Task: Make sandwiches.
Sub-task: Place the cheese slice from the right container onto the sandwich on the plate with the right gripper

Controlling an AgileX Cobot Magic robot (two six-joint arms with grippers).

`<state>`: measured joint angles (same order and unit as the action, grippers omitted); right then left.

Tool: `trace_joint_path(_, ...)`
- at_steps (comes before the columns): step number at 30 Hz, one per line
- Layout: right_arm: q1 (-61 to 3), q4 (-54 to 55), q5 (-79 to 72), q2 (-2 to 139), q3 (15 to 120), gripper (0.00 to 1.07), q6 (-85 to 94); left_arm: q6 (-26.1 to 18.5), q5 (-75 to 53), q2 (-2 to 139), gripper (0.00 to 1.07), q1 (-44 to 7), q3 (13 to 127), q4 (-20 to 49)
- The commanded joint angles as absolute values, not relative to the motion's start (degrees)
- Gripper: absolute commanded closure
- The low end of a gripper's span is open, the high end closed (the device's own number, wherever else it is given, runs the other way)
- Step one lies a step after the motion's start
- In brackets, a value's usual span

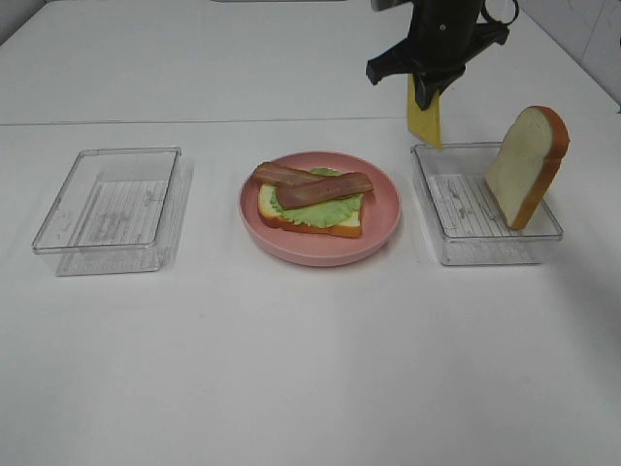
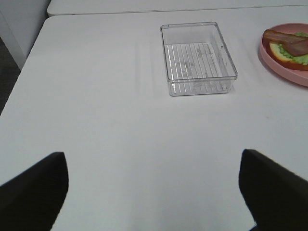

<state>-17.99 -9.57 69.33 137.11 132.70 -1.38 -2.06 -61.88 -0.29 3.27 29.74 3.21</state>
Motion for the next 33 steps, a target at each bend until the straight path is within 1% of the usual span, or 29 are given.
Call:
trace_joint_path(1,-17.99,-7.79,76.32,133.79,134.65,1.07,0.00,-2.06,-61.48,-1.03,0.18,3.38,29.68,3.67)
trace_joint_path(11,-18.05,-2.29,76.32,130.75,134.65,1.07,0.00,-2.06,-61.48,-1.03,0.18,3.38,29.68,3.67)
trace_joint_path(17,-18.79,-1.20,76.32,130.75,134.13,1.07,0.00,-2.06,-61.48,-1.03,0.18,3.38,29.68,3.67)
trace_joint_path(19,-21.72,-0.86,76.26,130.75,133.21,1.07,0.29,-2.06,-61.48,-0.92,0.18,3.38,29.68,3.67)
trace_joint_path(22,-22.46,-0.86,76.20,130.75,132.75,1.07,0.29,-2.06,-61.48,-0.92,0.18,3.38,29.68,3.67)
trace_joint_path(24,-25.44,0.00,75.11,130.75,131.32,1.07,0.00,-2.06,-61.48,-0.80,0.18,3.38,29.68,3.61)
trace_joint_path(33,-30.88,2.81,69.56,130.75,125.59,1.07,0.00,-2.06,-61.48,-0.80,0.18,3.38,29.68,3.61)
